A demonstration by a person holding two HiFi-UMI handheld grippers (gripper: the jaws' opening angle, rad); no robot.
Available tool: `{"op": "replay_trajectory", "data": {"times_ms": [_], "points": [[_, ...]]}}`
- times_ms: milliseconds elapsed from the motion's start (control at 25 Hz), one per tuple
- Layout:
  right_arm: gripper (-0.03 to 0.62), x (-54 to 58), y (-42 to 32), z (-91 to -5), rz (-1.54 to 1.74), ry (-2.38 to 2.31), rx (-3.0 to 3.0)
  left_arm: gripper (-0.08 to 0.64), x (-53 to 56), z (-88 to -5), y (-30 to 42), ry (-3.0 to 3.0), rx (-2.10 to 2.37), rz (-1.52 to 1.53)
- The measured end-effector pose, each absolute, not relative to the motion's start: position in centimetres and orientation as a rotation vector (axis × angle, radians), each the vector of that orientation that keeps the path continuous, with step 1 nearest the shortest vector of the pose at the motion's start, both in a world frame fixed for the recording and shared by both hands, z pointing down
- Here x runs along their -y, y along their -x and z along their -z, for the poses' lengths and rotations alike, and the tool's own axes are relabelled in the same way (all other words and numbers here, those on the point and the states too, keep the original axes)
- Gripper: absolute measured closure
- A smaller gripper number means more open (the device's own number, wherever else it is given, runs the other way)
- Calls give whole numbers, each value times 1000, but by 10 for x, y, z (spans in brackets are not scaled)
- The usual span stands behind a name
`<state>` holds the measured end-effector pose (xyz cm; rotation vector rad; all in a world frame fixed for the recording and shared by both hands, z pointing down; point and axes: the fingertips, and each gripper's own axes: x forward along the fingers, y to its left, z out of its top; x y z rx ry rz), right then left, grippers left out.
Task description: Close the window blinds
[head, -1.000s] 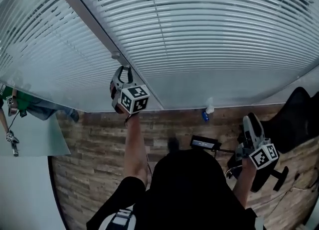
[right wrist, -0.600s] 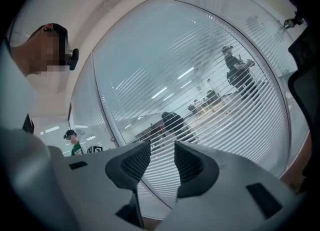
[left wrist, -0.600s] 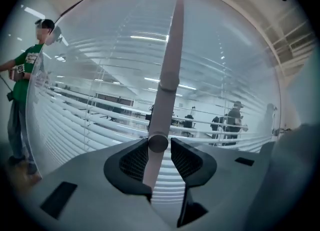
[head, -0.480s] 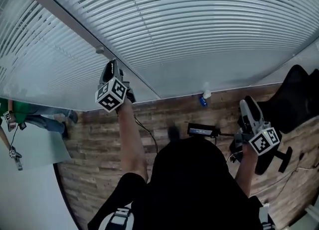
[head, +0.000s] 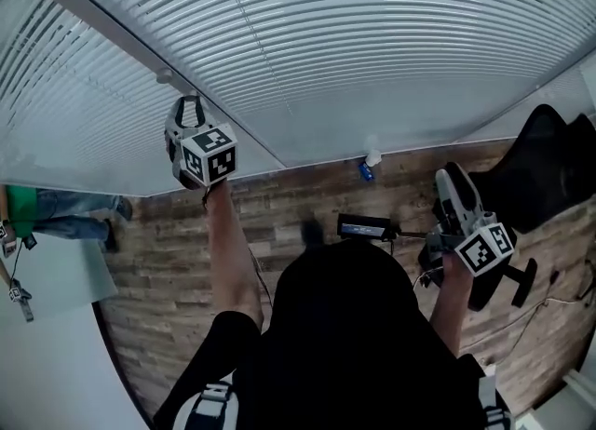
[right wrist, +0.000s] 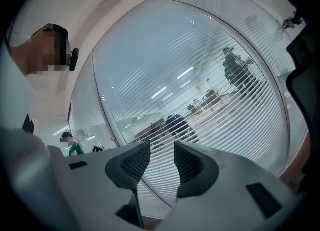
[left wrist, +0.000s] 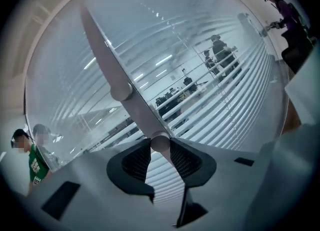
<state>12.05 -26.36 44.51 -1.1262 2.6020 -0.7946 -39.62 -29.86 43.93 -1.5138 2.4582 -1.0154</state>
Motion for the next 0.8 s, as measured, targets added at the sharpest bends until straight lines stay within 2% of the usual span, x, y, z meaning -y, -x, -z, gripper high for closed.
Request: {"op": "replay_trajectory", "data": {"times_ms": [80, 240, 320, 400, 480, 560, 800], "points": [[440, 264, -119, -442, 791, 1118, -2605, 428, 298, -436, 395, 1606, -2525, 865], [440, 262, -120, -431, 788, 1123, -2600, 412, 291, -424, 392, 1965, -2759, 45], [440, 262, -120, -431, 788, 1126, -2600, 411, 290, -422, 398, 2007, -2781, -140], [440, 262, -120, -434, 790, 1130, -2600, 413, 292, -426, 402, 2011, -2796, -186], [440, 261, -122, -439, 790, 1131, -2598, 415, 293, -431, 402, 1991, -2797, -123], [440, 260, -123, -441, 790, 1132, -2598, 422, 292, -433, 399, 1943, -2766, 63], [440, 262, -120, -441, 798, 1125, -2605, 425, 296, -437, 397, 1570, -2474, 923]]}}
